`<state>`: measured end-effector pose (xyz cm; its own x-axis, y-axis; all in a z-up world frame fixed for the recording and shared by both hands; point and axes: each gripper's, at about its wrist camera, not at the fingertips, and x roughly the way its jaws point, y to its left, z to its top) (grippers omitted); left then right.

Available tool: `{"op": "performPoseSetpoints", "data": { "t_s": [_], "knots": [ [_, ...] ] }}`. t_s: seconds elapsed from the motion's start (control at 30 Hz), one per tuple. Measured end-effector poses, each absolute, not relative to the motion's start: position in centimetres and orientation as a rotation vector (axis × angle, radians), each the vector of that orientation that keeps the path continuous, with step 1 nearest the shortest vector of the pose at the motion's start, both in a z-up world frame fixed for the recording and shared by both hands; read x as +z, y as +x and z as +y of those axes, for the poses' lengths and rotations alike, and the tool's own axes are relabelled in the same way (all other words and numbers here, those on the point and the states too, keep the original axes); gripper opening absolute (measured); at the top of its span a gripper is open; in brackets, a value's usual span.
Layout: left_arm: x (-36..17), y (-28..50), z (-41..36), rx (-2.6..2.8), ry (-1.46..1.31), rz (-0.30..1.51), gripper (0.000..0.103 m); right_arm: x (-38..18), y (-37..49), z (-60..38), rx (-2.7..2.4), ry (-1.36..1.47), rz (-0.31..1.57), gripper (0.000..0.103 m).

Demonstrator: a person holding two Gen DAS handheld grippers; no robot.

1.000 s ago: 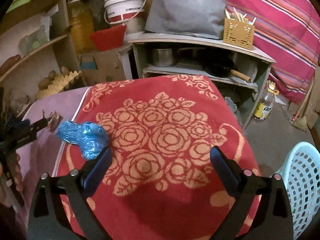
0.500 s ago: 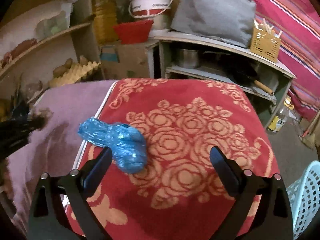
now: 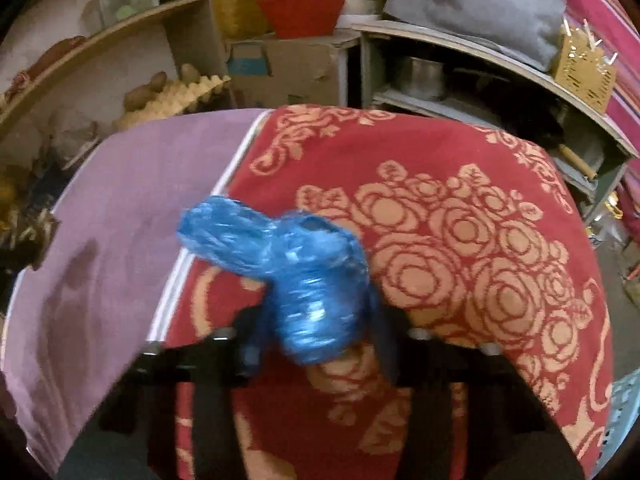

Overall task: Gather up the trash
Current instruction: 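Carry the brown paper and blue bag over the basket with both grippers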

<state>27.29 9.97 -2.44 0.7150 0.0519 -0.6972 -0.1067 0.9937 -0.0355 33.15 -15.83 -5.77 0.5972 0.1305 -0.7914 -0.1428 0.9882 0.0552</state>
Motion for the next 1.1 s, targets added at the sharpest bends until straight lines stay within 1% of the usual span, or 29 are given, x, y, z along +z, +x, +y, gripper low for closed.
{"op": "performPoseSetpoints", "data": {
  "t_s": [0.1, 0.3, 0.5, 0.6, 0.7, 0.83, 0.9, 1.1],
  "knots": [
    [-1.8, 26.9, 9.9, 0.084, -0.093, 0.752, 0.050, -4.3, 31.5, -16.5, 0.139, -0.031, 0.867, 0.030],
    [0.6, 25.4, 7.6, 0.065, -0.060, 0.696, 0.050, 0.1, 26.0, -22.2, 0.052, 0.021, 0.756, 0.030],
    [3.7, 23.6, 3.2, -0.009, -0.044, 0.627, 0.050, 4.1, 19.4, -29.7, -0.075, 0.062, 0.667, 0.030],
    [4.9, 22.4, 0.0, -0.059, -0.024, 0.593, 0.050, 5.1, 16.3, -33.1, -0.155, 0.059, 0.632, 0.030],
    [5.8, 21.2, -3.6, -0.119, -0.001, 0.566, 0.050, 5.1, 13.9, -36.5, -0.213, 0.086, 0.615, 0.030],
    [6.2, 19.8, -8.5, -0.207, 0.029, 0.553, 0.050, 3.3, 11.4, -41.0, -0.282, 0.149, 0.619, 0.030],
    [6.0, 19.3, -10.6, -0.246, 0.043, 0.550, 0.050, 2.5, 10.7, -43.2, -0.302, 0.192, 0.630, 0.030],
    [4.2, 18.8, -17.5, -0.347, 0.070, 0.588, 0.050, 2.4, 9.0, -47.3, -0.372, 0.203, 0.615, 0.030]
  ]
}}
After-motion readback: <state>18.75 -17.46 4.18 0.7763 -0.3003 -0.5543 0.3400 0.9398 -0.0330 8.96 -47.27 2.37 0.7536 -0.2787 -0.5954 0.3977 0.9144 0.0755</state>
